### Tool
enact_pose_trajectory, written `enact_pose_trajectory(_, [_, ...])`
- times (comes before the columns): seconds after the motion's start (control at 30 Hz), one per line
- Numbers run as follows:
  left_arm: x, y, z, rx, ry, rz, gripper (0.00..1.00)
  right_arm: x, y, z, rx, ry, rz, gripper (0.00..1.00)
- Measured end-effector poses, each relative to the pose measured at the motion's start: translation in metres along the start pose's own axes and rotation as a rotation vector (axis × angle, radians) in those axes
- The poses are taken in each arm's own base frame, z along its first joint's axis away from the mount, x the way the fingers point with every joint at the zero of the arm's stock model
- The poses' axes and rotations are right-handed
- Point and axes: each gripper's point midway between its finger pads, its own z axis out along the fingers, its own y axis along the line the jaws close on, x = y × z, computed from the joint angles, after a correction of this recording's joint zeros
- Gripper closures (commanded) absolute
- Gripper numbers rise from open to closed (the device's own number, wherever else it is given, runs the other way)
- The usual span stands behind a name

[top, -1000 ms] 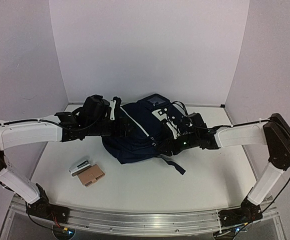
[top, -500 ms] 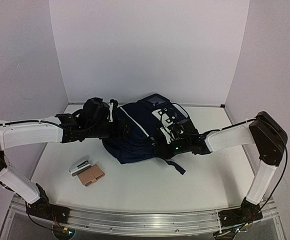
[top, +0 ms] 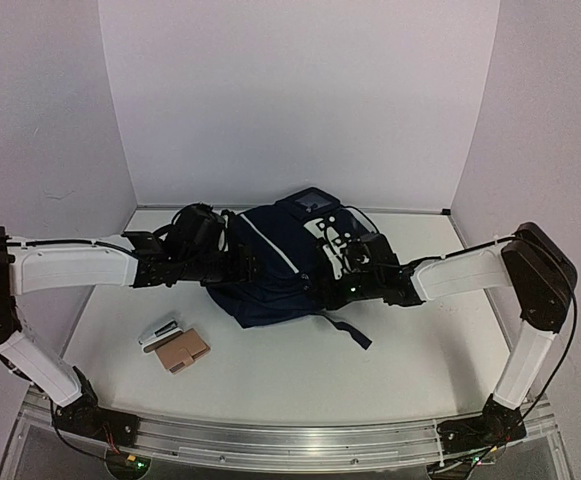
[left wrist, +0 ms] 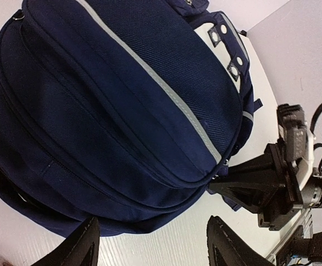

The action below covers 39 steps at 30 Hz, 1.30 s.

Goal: Pack the student bag
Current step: Zip the student bag at the center of the board.

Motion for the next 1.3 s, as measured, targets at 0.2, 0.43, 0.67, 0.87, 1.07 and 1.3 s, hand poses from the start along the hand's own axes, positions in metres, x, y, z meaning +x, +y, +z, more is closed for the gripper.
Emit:
enact_pose_trajectory(0.2, [0.014, 0.031, 0.014, -0.049, 0.040, -0.091, 0.29, 0.000, 0.001, -0.002, -0.001, -0.001, -0.015, 1.00])
enact_pose_trajectory(0.43, [0.031, 0.041, 0.039, -0.043, 0.081, -0.115, 0.30, -0.004, 0.004, -0.008, -0.002, -0.007, -0.032, 1.00])
enact_pose_trajectory(0.67, [0.029, 0.039, 0.061, -0.032, 0.082, -0.120, 0.49, 0.000, -0.001, -0.008, 0.025, 0.005, -0.049, 0.82])
enact_pose_trajectory(0.87, [0.023, 0.039, 0.066, -0.008, 0.072, -0.150, 0.49, -0.001, -0.005, -0.006, 0.039, 0.000, -0.063, 0.79])
enact_pose_trajectory(1.07, [0.020, 0.037, 0.066, 0.009, 0.068, -0.178, 0.44, 0.009, -0.008, -0.002, 0.046, 0.023, -0.067, 0.71])
enact_pose_trajectory(1.3, [0.016, 0.039, 0.070, 0.033, 0.072, -0.218, 0.56, 0.016, -0.011, -0.002, 0.052, 0.037, -0.078, 0.91])
